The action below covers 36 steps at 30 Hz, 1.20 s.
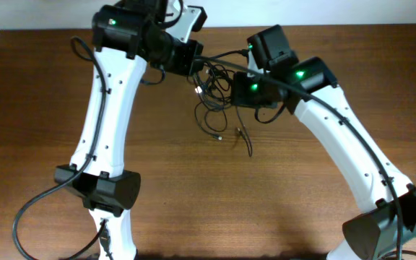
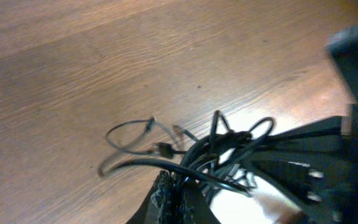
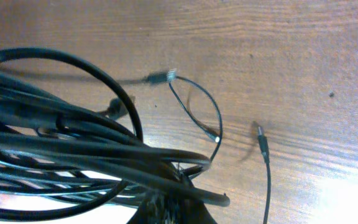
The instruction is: Untangle cables
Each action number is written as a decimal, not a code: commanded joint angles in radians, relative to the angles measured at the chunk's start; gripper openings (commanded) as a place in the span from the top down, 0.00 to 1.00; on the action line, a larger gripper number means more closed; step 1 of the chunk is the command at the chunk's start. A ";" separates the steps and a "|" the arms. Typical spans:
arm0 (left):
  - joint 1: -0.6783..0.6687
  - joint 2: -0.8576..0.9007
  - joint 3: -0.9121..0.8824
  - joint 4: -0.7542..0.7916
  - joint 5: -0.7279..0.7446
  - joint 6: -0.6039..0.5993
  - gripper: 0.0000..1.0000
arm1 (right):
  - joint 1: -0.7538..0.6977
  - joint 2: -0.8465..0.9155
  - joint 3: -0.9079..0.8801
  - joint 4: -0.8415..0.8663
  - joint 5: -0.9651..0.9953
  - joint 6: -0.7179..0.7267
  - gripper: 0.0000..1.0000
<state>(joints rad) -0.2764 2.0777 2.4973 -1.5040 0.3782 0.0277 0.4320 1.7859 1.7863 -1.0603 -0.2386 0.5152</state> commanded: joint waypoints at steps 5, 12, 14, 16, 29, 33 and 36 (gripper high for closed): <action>0.060 -0.029 0.018 0.029 -0.409 -0.043 0.80 | -0.139 0.010 -0.036 -0.194 0.108 -0.109 0.96; 0.060 -0.026 -0.121 0.094 -0.074 -0.025 0.61 | -0.130 0.010 -0.036 -0.151 -0.207 -0.310 0.96; 0.058 -0.026 -0.209 0.146 0.120 0.069 0.58 | -0.130 0.010 -0.036 -0.147 -0.207 -0.310 0.96; 0.054 -0.026 -0.310 0.219 0.320 0.160 0.54 | -0.130 0.010 -0.036 -0.144 -0.207 -0.309 0.96; -0.037 -0.015 -0.510 0.404 0.323 0.168 0.56 | -0.130 0.010 -0.036 -0.143 -0.207 -0.309 0.96; -0.079 -0.015 -0.511 0.404 0.165 0.167 0.78 | -0.130 0.010 -0.036 -0.138 -0.207 -0.309 0.96; -0.088 -0.015 -0.511 0.404 -0.101 0.056 0.91 | -0.130 0.010 -0.036 -0.138 -0.206 -0.309 0.96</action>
<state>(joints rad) -0.3565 2.0708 1.9945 -1.1015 0.5316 0.1619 0.2962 1.8057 1.7481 -1.2015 -0.4263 0.2234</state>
